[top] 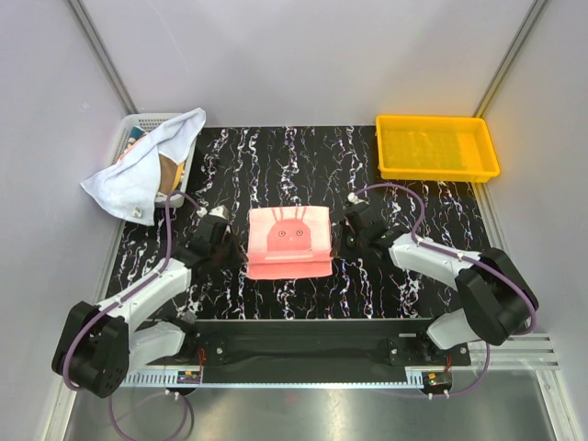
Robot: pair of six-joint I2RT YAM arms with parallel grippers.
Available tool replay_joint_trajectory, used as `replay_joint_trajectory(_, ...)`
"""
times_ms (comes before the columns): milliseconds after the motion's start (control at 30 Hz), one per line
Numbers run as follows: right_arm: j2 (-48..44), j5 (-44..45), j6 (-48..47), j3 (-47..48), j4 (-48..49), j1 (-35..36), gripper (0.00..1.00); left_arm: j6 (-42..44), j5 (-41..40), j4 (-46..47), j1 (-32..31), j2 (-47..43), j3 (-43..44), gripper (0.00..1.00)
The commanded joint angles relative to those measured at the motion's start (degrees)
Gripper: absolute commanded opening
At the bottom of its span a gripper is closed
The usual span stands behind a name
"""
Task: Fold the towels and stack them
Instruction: Fold the towel
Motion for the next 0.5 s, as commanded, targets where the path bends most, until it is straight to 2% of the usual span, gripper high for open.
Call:
replay_joint_trajectory(0,0.41,-0.68,0.79,-0.68,2.7,0.69,0.02,-0.02,0.69,2.56,-0.05,0.65,-0.62,0.0)
replay_joint_trajectory(167,0.14,-1.47,0.88,-1.82,3.58,1.12,0.09,-0.11,1.04,2.39,0.04,0.57,-0.88,0.02)
replay_joint_trajectory(367,-1.96,-2.27,0.88,-2.79,1.57,1.21,0.24,0.42,0.77,-0.42,-0.05,-1.1,-0.27,0.18)
replay_joint_trajectory(467,-5.82,-1.13,0.36,-2.71,-1.41,1.21,0.27,1.56,-0.1,-4.2,0.04,-3.56,1.75,0.26)
